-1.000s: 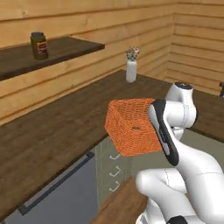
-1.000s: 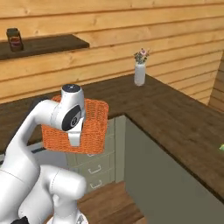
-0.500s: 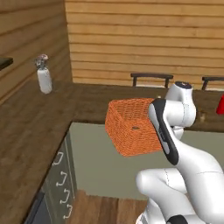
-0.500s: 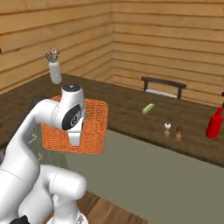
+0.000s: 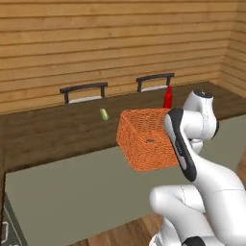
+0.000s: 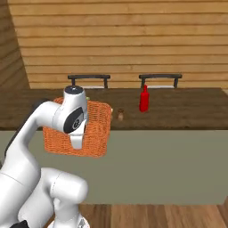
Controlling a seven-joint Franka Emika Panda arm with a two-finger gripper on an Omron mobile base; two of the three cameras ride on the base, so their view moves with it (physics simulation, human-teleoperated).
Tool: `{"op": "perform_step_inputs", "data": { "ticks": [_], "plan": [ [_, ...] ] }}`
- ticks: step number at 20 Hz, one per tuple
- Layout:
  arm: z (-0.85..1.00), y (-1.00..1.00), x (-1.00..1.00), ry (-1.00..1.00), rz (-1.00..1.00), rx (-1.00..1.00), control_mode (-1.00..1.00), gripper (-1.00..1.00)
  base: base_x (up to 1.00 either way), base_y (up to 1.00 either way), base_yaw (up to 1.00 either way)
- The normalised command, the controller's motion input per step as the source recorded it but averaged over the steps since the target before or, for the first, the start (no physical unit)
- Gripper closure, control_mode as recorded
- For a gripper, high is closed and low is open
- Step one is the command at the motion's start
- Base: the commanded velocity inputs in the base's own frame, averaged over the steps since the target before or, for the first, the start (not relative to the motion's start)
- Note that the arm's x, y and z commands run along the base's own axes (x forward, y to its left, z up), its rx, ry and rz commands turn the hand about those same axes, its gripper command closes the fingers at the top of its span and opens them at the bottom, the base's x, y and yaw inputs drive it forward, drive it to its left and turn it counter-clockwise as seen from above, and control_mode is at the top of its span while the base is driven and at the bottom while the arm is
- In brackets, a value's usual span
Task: Open the cabinet, pick up the bread from the cabinet and place it in the basket. Then move the basket to the dining counter.
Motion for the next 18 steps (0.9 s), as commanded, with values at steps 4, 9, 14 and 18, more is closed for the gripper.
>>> {"op": "perform_step_inputs", "data": {
  "ticks": [4, 9, 14, 18],
  "plan": [
    [0.00, 0.00, 0.00, 0.00, 0.00, 0.00, 1.00, 1.00, 0.14, -0.39, -0.63],
    [0.00, 0.00, 0.00, 0.00, 0.00, 0.00, 1.00, 1.00, 0.44, -0.56, -0.51],
    [0.00, 0.00, 0.00, 0.00, 0.00, 0.00, 1.00, 1.00, 0.69, -0.54, -0.26],
    [0.00, 0.00, 0.00, 0.00, 0.00, 0.00, 1.00, 1.00, 0.98, -0.11, 0.04]
  ]
}}
